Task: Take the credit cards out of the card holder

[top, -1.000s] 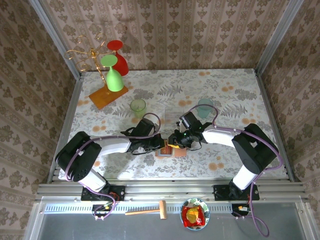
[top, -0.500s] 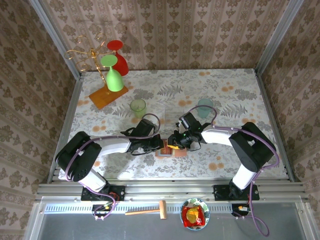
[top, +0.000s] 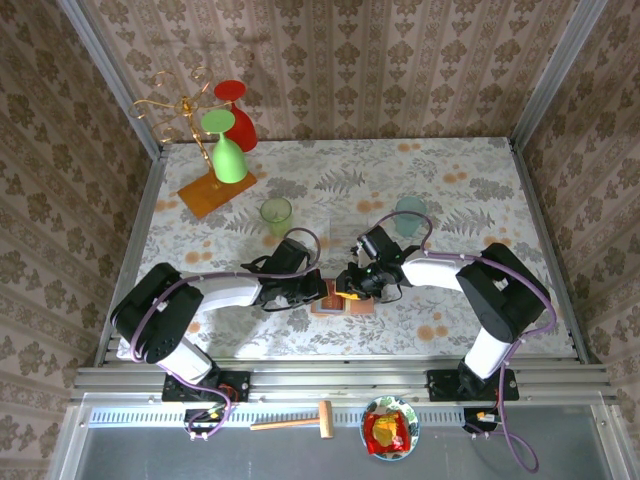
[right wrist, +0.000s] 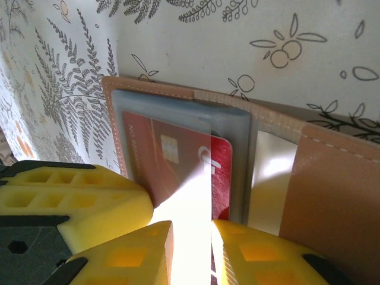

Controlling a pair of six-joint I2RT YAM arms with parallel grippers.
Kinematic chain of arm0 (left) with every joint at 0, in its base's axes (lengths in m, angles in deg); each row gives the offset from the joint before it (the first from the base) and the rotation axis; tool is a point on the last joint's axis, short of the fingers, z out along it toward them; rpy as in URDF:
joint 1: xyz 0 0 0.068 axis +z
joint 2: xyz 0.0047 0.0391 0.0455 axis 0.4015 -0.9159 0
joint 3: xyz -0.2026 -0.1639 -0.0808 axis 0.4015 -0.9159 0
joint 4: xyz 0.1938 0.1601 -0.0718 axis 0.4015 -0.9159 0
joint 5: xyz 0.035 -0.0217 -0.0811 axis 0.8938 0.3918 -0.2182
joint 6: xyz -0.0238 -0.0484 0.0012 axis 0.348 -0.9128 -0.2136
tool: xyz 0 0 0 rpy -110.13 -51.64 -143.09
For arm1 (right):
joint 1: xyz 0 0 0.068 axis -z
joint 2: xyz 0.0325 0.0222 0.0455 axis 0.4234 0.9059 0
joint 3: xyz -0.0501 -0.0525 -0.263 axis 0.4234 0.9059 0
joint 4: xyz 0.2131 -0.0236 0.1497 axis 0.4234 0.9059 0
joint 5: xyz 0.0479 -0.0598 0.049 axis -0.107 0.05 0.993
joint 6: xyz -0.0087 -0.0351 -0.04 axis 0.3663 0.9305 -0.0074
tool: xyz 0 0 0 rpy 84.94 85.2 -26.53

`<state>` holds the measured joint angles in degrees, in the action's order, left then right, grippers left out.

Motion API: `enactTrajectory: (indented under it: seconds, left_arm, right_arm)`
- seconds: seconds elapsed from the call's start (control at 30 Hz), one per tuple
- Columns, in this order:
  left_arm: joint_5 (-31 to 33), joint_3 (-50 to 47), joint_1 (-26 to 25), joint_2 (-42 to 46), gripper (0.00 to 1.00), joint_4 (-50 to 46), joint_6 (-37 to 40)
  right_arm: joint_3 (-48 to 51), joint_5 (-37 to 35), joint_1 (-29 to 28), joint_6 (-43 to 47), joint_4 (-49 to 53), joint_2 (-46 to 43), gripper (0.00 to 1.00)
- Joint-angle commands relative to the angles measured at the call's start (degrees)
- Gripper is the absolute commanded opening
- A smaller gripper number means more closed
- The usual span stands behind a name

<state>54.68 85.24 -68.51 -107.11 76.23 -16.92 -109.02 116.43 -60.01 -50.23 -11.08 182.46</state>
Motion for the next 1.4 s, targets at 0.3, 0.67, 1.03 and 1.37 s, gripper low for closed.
enactTrajectory:
  seconds: [0.3, 0.67, 1.03, 1.37]
  left_arm:
    - [0.7, -1.5, 0.6, -0.3, 0.07, -1.6, -0.2]
    - [0.6, -1.5, 0.5, -0.1, 0.07, -1.2, -0.5]
    - [0.2, -1.4, 0.5, -0.5, 0.07, -0.6, -0.5]
    - [0.0, -1.3, 0.7, -0.7, 0.07, -0.7, -0.3]
  right_arm:
    - [-1.4, -5.8, 0.6, 3.1, 8.3, -1.4, 0.27]
    - [-0.8, -5.3, 0.5, 2.8, 7.2, -4.3, 0.27]
    - [0.5, 1.8, -0.4, -0.5, 2.3, -3.7, 0.28]
    - [-0.6, 0.6, -1.9, 1.3, 5.8, -0.1, 0.28]
